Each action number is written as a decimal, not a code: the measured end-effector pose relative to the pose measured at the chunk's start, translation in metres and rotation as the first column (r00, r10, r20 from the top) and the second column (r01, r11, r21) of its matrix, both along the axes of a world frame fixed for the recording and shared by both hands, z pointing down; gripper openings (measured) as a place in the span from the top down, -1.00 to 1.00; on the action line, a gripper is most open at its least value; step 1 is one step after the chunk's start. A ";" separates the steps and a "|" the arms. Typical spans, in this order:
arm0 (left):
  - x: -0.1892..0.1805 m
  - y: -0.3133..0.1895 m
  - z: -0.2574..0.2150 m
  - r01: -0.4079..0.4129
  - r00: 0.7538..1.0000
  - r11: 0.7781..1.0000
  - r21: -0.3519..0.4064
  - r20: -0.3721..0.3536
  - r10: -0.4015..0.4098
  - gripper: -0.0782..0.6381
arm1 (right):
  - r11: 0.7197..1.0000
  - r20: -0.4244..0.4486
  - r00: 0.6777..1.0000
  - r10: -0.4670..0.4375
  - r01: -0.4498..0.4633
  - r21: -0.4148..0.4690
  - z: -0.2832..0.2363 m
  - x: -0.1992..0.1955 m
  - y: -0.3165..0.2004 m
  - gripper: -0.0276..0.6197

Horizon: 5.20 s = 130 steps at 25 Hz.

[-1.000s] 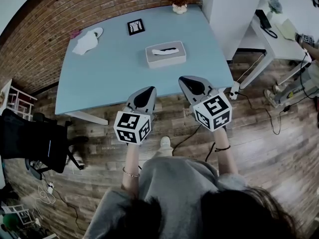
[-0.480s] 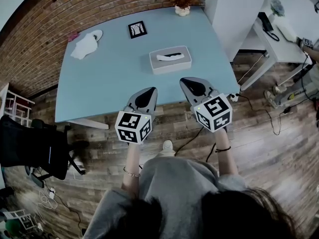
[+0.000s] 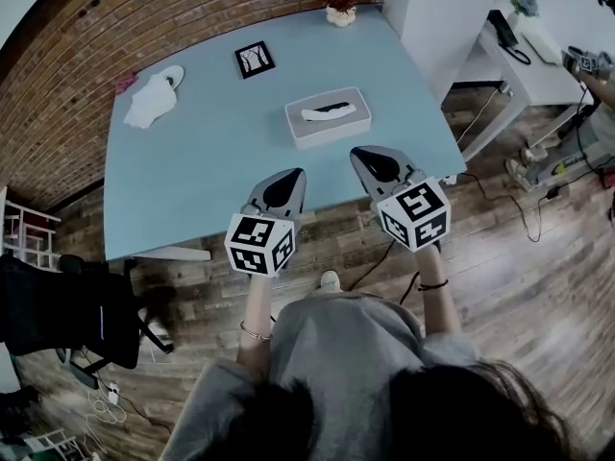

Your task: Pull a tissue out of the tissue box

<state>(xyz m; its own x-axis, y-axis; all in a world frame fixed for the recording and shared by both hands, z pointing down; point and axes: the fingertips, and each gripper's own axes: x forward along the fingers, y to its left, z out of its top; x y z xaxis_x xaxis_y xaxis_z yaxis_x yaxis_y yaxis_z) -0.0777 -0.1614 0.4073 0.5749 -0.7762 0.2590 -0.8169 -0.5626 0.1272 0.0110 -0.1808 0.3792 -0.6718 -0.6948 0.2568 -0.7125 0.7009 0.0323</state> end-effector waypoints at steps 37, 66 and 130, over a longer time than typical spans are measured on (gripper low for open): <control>0.002 -0.057 0.066 -0.025 1.000 0.991 -0.134 -0.008 0.024 0.77 | 0.992 -0.227 0.967 -0.118 0.105 -0.066 0.063 -0.025 -0.075 0.91; -0.015 -0.089 0.122 0.079 0.995 0.963 -0.258 -0.046 -0.094 0.77 | 0.951 -0.618 0.726 -0.300 0.276 -0.137 0.154 -0.054 -0.168 0.41; -0.004 -0.096 0.043 0.014 0.997 0.994 -0.107 -0.068 -0.021 0.77 | 0.985 -0.502 0.854 -0.138 0.171 0.020 0.045 -0.028 -0.155 0.91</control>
